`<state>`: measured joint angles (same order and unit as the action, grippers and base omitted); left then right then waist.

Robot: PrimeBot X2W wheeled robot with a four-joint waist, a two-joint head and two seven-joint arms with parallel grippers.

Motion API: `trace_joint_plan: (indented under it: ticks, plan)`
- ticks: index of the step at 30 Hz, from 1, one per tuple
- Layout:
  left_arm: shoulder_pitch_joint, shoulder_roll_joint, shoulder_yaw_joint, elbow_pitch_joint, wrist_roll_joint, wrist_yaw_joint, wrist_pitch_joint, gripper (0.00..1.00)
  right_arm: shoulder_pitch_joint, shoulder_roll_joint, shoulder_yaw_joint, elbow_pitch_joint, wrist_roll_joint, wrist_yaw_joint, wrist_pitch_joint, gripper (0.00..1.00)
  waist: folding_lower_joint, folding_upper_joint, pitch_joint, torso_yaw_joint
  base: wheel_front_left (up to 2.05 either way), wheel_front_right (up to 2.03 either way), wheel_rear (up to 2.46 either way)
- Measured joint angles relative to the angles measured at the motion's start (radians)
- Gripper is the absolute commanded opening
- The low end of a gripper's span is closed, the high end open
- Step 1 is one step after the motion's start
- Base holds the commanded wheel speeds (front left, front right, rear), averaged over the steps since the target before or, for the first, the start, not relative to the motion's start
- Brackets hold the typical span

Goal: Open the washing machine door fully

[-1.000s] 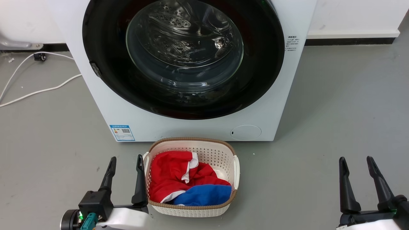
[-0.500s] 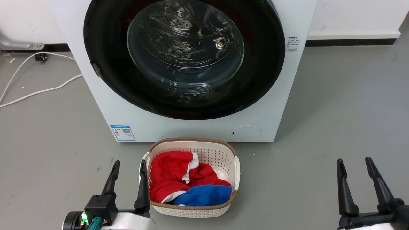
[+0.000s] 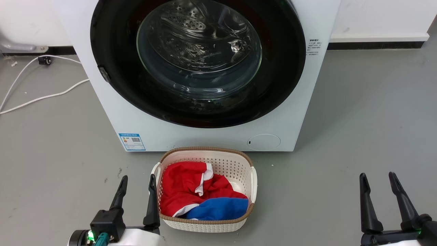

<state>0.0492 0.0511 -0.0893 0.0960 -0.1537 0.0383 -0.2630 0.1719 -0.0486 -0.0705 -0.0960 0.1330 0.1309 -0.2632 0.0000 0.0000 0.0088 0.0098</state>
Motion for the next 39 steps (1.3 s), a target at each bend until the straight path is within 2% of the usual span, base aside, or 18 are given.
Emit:
trace_joint_plan:
  ticks: [16,17,18,19,23,27,28,34,39]
  plan:
    - [0.0,0.0,-0.001,0.009,0.01,0.015,0.0,1.0,0.007,0.0,0.011,0.018,0.003,0.0,0.0,1.0,0.0,0.0,-0.004,-0.002,0.0,0.0,0.0]
    - [0.001,0.0,-0.002,0.009,0.01,0.015,0.0,1.0,0.007,0.0,0.011,0.018,0.001,0.0,0.0,0.53,0.0,0.0,-0.004,-0.002,0.0,0.0,0.0]
    - [0.002,0.0,-0.002,0.009,0.01,0.016,0.0,1.0,0.007,0.0,0.009,0.015,0.001,0.0,0.0,0.17,0.0,0.0,-0.004,-0.002,0.0,0.0,0.0]
    - [0.002,0.0,-0.001,0.009,0.01,0.016,0.0,1.0,0.007,0.0,0.009,0.012,-0.001,0.0,0.0,0.0,0.0,0.0,-0.004,-0.001,0.0,0.0,0.0]
    - [0.002,0.0,0.0,0.009,0.01,0.018,0.0,1.0,0.002,0.0,0.006,-0.005,0.015,0.0,0.0,0.0,0.0,0.0,-0.003,-0.002,0.0,0.0,0.0]
    - [0.002,0.0,0.001,0.009,0.01,0.022,0.0,1.0,-0.006,0.0,-0.039,-0.004,0.164,0.0,0.0,0.0,0.0,0.0,-0.003,-0.002,0.0,0.0,0.0]
    - [0.003,0.0,0.002,0.009,0.008,0.023,0.0,1.0,-0.013,0.0,-0.073,0.023,0.343,0.0,0.0,0.0,0.0,0.0,-0.003,-0.003,0.0,0.0,0.0]
    - [0.003,0.0,0.001,0.009,0.0,0.024,0.0,1.0,-0.023,-0.001,-0.049,0.06,0.713,0.0,0.0,0.0,0.0,0.0,-0.003,-0.005,0.0,0.0,0.0]
    - [0.003,0.0,0.0,0.01,-0.008,0.026,0.0,1.0,-0.016,0.0,0.023,0.076,1.022,0.0,0.0,0.0,0.0,0.0,-0.004,-0.005,0.0,0.0,0.0]
